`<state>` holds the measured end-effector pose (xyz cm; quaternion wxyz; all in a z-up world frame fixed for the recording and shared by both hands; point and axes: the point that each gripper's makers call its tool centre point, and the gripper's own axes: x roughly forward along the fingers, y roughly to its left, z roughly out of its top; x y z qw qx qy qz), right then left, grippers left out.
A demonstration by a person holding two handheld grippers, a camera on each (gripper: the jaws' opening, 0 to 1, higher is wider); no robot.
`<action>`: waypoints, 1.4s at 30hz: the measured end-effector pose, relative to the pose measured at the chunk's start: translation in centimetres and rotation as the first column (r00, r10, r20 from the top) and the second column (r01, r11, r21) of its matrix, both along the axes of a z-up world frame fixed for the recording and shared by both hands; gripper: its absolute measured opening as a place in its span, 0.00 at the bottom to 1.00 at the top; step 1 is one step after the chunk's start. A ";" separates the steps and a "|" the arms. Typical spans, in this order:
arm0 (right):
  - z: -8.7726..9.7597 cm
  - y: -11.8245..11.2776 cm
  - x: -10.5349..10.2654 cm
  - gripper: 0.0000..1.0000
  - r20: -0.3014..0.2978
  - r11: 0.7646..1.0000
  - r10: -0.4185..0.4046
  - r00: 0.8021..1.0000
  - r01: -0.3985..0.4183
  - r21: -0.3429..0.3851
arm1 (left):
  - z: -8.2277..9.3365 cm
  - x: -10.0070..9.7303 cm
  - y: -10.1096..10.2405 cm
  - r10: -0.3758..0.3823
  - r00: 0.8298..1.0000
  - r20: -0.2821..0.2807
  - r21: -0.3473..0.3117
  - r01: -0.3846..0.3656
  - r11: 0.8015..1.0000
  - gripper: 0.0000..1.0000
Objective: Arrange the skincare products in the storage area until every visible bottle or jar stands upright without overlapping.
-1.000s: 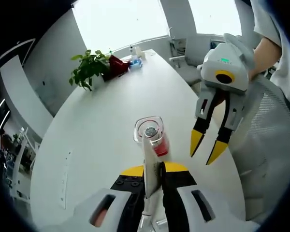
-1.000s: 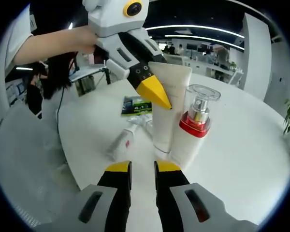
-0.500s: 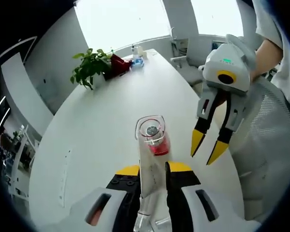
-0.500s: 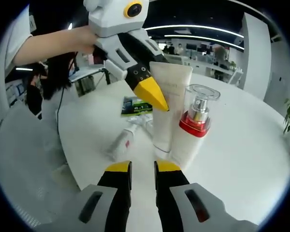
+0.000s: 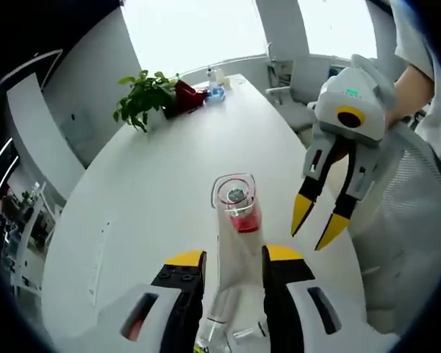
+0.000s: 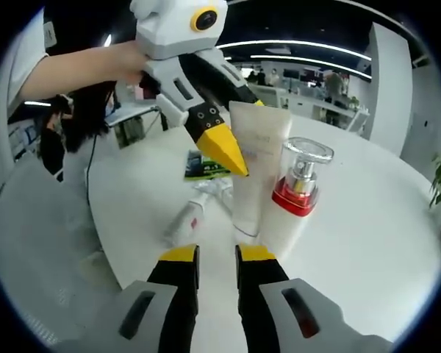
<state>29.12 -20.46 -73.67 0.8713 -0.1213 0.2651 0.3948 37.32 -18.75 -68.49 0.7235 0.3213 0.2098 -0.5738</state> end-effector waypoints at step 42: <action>4.5 -1.8 -3.1 0.61 -0.077 0.959 -0.226 0.971 0.236 0.157 | 1.9 -7.9 12.3 0.440 0.890 -0.121 -0.122 -0.453 0.883 0.73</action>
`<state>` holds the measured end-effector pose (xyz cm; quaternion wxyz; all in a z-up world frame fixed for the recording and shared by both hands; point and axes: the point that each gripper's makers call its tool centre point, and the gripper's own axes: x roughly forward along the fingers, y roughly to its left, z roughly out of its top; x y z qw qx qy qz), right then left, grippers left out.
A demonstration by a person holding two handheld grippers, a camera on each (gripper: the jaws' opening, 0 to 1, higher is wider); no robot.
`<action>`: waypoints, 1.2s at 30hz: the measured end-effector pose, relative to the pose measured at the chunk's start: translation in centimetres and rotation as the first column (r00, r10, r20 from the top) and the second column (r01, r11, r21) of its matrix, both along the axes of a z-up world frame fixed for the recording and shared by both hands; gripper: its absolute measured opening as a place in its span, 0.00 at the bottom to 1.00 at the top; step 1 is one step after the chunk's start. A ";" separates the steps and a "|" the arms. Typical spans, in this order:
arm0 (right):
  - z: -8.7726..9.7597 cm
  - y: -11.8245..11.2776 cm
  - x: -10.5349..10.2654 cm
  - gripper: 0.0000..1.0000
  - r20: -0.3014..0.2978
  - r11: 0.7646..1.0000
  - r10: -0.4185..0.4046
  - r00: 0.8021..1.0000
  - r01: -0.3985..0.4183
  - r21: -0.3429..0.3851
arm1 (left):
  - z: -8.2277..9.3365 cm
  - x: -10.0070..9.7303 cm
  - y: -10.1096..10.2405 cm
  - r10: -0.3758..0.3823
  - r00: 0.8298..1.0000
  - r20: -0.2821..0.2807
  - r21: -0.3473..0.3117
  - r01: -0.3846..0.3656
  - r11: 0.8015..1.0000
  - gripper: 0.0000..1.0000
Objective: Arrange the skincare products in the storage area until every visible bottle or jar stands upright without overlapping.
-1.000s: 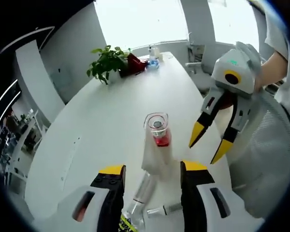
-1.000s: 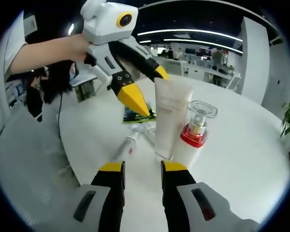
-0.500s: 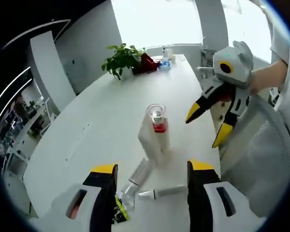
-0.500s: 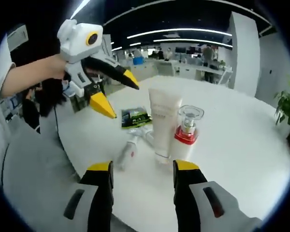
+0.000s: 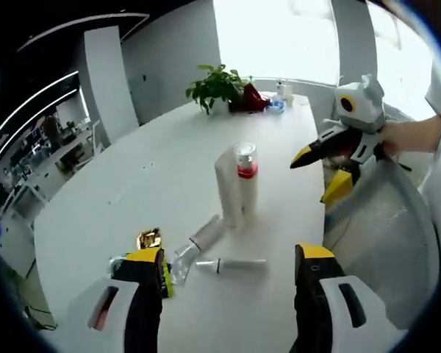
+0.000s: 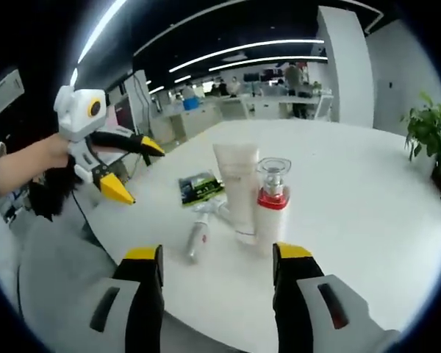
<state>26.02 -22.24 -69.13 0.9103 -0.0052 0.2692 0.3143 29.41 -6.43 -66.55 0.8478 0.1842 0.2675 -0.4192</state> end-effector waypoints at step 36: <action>0.0 -0.5 -0.8 0.88 0.081 0.997 -0.047 0.996 0.052 -0.064 | -1.5 -7.6 11.5 0.419 0.888 0.189 -0.110 -0.405 0.908 0.95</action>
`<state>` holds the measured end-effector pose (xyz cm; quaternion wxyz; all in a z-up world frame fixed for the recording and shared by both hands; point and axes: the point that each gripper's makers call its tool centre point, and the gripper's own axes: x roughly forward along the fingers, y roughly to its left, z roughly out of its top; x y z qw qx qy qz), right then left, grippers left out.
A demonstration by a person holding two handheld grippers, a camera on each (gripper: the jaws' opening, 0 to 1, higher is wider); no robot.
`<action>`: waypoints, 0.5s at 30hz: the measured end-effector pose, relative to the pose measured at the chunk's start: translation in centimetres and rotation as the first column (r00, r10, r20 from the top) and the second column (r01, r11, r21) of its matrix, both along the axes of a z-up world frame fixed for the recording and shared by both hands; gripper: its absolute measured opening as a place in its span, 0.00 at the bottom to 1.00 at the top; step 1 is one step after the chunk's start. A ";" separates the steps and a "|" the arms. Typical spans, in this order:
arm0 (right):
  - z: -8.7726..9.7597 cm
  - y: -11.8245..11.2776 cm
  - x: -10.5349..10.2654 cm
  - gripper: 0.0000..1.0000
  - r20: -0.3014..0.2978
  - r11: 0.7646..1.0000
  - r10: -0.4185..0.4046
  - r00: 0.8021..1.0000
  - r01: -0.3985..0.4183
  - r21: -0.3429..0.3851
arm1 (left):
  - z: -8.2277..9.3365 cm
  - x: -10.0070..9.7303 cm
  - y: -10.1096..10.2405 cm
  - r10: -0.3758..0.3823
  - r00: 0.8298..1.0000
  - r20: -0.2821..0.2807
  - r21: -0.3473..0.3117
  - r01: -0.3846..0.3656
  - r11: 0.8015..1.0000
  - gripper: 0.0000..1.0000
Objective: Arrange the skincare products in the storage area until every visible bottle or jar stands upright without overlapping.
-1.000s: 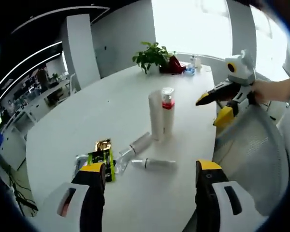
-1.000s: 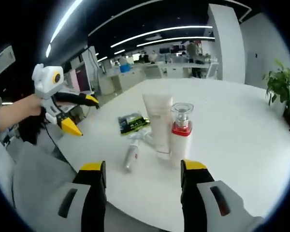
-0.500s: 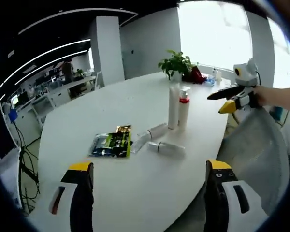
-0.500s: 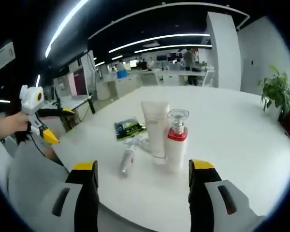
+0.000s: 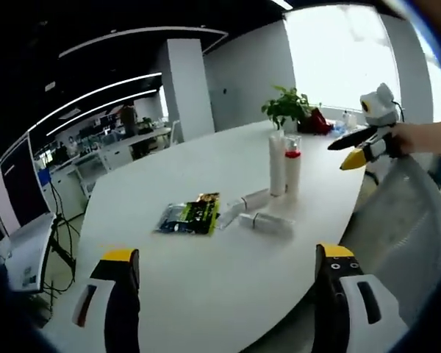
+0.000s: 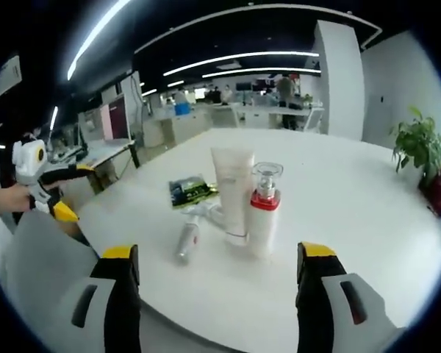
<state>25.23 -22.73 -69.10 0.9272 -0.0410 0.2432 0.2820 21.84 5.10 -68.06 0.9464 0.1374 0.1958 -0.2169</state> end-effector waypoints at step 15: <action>-0.1 0.2 -0.3 0.90 -0.010 1.000 0.020 1.000 -0.020 -0.012 | 1.4 1.5 0.1 0.031 0.995 0.092 0.021 -0.033 0.999 0.90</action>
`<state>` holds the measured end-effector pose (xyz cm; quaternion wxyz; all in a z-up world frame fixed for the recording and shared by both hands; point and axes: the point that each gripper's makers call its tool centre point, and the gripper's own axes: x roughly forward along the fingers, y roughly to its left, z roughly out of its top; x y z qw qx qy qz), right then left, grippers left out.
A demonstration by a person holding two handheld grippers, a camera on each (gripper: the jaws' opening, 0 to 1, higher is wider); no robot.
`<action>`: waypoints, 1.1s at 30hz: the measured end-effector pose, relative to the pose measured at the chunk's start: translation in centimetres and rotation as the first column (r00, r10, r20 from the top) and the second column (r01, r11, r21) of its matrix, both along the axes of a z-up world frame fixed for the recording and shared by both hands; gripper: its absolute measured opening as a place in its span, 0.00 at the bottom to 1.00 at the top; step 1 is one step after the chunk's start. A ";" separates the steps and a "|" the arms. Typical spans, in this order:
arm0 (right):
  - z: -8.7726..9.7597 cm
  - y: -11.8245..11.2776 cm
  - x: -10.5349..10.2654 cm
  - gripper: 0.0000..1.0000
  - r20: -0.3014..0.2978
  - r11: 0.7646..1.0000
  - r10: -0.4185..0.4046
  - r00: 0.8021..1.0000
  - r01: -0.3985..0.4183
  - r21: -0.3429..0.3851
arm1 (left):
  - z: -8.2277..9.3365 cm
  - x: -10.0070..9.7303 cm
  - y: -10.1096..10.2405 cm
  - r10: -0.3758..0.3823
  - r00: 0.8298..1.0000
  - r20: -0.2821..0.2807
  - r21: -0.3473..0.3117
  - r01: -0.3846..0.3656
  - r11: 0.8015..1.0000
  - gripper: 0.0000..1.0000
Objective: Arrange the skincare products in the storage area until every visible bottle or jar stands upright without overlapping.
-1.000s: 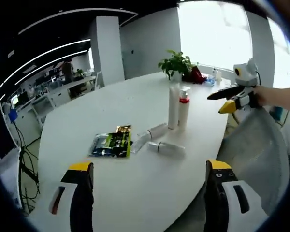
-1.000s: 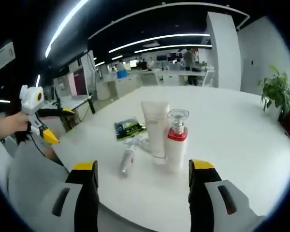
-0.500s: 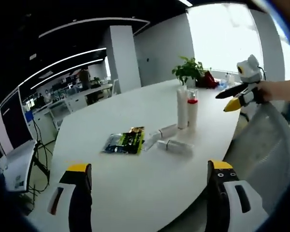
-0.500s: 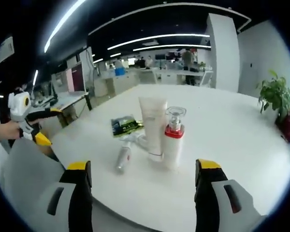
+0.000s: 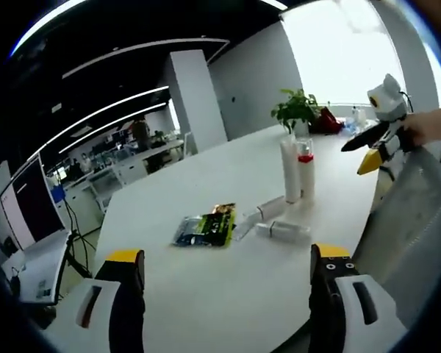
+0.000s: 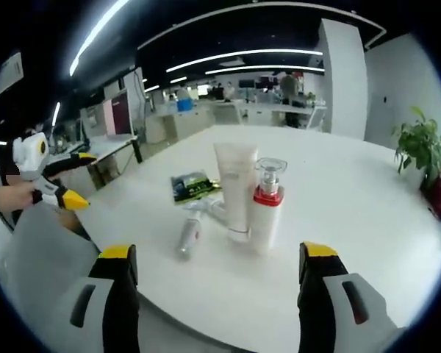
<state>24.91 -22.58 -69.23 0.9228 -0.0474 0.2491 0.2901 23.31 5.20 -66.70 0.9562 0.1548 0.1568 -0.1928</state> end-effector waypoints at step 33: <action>1.5 -0.2 0.7 0.89 0.048 1.000 -0.019 0.999 0.018 0.017 | -2.2 1.5 -3.1 -0.064 0.977 -0.203 -0.018 0.062 0.998 0.91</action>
